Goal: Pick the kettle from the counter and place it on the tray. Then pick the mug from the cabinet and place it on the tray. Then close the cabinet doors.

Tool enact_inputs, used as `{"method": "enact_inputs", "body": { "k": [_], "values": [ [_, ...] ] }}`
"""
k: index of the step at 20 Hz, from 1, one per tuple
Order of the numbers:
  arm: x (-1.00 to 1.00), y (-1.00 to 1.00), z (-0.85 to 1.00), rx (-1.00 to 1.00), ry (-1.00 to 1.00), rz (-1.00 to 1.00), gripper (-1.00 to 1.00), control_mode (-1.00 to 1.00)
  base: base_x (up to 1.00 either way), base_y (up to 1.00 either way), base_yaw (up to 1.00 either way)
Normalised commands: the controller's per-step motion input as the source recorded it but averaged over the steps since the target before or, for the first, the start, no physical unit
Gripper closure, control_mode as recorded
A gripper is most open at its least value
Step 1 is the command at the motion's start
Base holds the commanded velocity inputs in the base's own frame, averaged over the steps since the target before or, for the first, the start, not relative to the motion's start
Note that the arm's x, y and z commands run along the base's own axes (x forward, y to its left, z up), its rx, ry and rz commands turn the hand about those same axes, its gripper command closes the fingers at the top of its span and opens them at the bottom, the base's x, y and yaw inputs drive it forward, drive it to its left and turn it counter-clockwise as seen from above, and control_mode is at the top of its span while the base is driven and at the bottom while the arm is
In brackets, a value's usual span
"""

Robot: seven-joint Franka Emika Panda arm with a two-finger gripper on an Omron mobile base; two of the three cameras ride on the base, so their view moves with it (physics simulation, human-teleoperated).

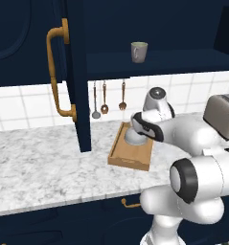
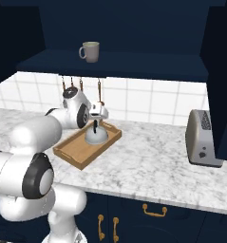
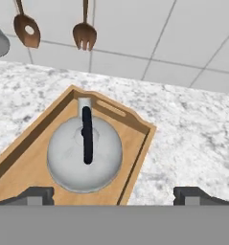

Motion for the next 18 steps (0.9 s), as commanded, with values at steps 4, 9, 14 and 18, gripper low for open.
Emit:
{"method": "enact_inputs", "body": {
  "k": [4, 9, 14, 18],
  "values": [
    [-0.37, 0.03, 0.71, 0.06, 0.0, -0.2, -1.0, -1.0, 0.0, 0.0, 0.0],
    [-0.25, 0.13, 0.75, 0.11, 0.0, -0.13, -1.0, -1.0, 0.0, 0.0, 0.0],
    [-0.2, 0.24, 0.58, 0.01, -0.11, -0.01, -1.0, -1.0, 0.0, 0.0, 0.0],
    [-0.11, 0.28, 0.53, -0.02, -0.26, 0.0, -1.0, -1.0, 0.0, 0.0, 0.0]
  ]
}}
